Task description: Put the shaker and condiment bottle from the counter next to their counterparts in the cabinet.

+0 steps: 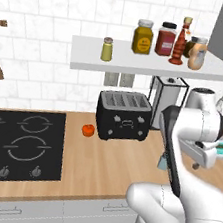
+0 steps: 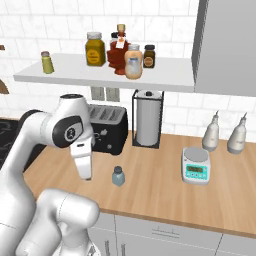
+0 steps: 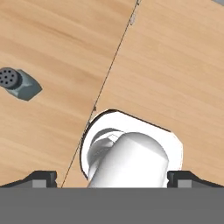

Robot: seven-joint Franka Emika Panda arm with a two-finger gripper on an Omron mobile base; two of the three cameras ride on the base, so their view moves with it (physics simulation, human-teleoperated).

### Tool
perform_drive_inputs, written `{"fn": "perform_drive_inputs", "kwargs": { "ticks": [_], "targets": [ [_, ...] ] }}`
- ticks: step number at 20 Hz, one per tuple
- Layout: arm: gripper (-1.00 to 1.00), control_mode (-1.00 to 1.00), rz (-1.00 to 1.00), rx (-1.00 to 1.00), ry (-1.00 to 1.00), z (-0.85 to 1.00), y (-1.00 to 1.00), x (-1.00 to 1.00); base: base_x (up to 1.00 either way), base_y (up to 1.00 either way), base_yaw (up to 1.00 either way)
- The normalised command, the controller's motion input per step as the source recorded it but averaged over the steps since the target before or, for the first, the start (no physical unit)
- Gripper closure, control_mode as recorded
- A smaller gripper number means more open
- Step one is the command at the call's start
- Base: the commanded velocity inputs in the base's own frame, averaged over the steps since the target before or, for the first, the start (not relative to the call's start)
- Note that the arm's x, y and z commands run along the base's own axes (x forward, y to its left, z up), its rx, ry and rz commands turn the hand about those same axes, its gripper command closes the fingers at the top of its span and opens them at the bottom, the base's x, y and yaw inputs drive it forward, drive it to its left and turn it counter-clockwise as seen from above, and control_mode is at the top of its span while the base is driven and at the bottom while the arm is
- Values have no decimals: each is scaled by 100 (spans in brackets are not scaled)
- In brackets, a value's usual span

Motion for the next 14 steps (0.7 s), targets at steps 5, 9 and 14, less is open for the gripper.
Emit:
{"fn": "perform_drive_inputs", "kwargs": {
  "ticks": [5, 9, 14],
  "targets": [
    [-100, -100, 0, -1, -1, -26, -11, 67, 0, 0, 0],
    [-100, -100, 0, 0, 0, -23, 0, 34, 0, 0, 0],
    [-100, -100, 0, -6, -11, -31, -7, 50, 0, 0, 0]
  ]
}}
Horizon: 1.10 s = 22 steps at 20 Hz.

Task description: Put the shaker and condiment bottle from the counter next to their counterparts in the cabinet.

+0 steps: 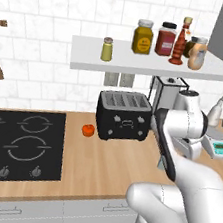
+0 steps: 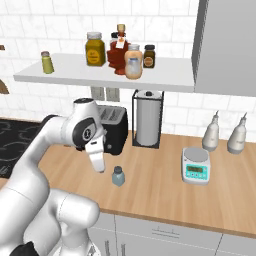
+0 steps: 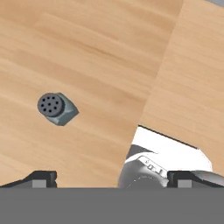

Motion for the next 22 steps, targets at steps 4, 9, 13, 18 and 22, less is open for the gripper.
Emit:
{"fn": "perform_drive_inputs", "kwargs": {
  "ticks": [4, 9, 13, 18, 22],
  "targets": [
    [-100, -100, 0, -3, -7, -35, -1, 39, 0, 0, 0],
    [-100, -100, 0, 0, 0, -24, -4, 17, 0, 0, 0],
    [-100, -100, 4, -4, -3, -36, -32, 39, 0, 0, 0],
    [-100, -100, 0, 0, 3, -15, 0, 9, 0, 0, 0],
    [-100, -100, 0, 0, 4, -25, -5, 17, 0, 0, 0]
  ]
}}
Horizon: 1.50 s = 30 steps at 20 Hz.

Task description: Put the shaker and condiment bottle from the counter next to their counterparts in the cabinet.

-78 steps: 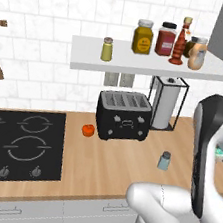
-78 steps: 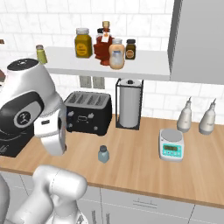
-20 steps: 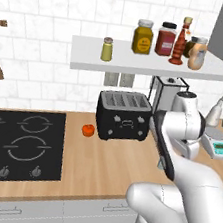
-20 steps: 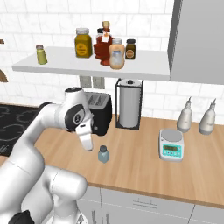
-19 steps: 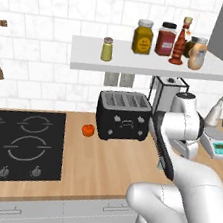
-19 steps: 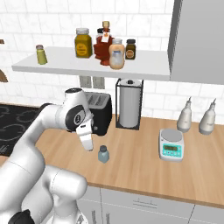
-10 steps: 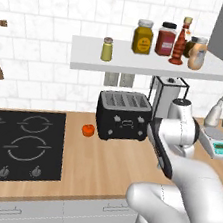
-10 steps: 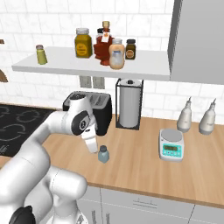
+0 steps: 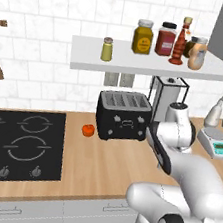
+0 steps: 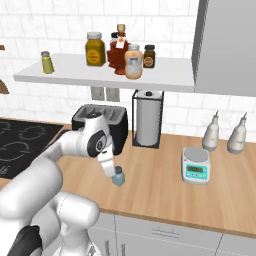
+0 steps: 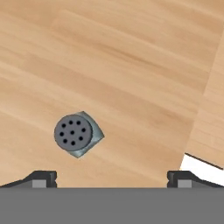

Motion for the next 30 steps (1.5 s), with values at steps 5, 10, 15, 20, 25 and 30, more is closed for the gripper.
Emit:
{"fn": "perform_drive_inputs", "kwargs": {
  "ticks": [5, 10, 15, 20, 25, 30],
  "targets": [
    [-100, -100, 0, 0, 2, -24, -9, 26, 0, 0, 0],
    [-100, -100, 0, 0, 0, -5, -12, 17, 0, 0, 0],
    [-100, -100, 0, 0, 0, -23, -12, 7, 0, 0, 0],
    [-100, -100, 0, 2, 0, -3, 0, 0, 0, 0, 0],
    [-100, -100, 0, 0, 0, -8, 0, 0, 0, 0, 0],
    [-100, -100, 0, 0, 0, -17, 0, 1, 0, 0, 0]
  ]
}}
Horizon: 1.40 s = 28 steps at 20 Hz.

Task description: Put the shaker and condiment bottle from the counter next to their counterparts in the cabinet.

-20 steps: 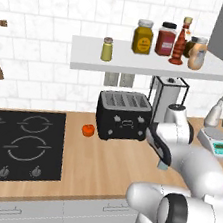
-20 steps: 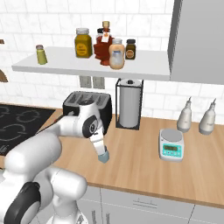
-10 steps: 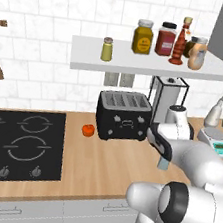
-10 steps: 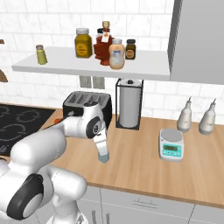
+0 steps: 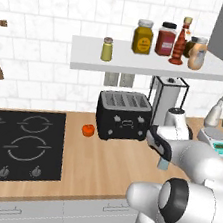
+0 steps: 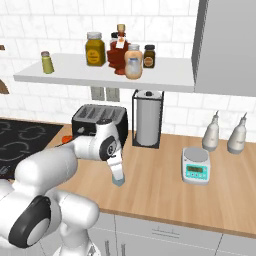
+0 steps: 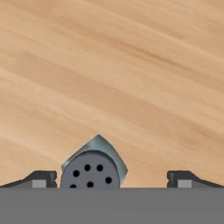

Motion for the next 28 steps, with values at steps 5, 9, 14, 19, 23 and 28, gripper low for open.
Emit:
{"fn": "perform_drive_inputs", "kwargs": {
  "ticks": [5, 9, 14, 19, 23, 28],
  "targets": [
    [-100, -100, 0, 0, 0, 0, 0, 23, 0, 0, 0],
    [-100, -100, 0, 0, 0, -4, 0, 27, 0, 0, 0],
    [-100, -100, 0, 2, 0, -8, 0, 4, 0, 0, 0],
    [-100, -100, 0, 14, 7, -29, 2, 0, 0, 0, 0],
    [100, -100, 0, 18, 8, -38, -1, 0, 0, 0, 0],
    [100, -100, 0, 7, 0, -14, -8, 0, 0, 0, 0]
  ]
}}
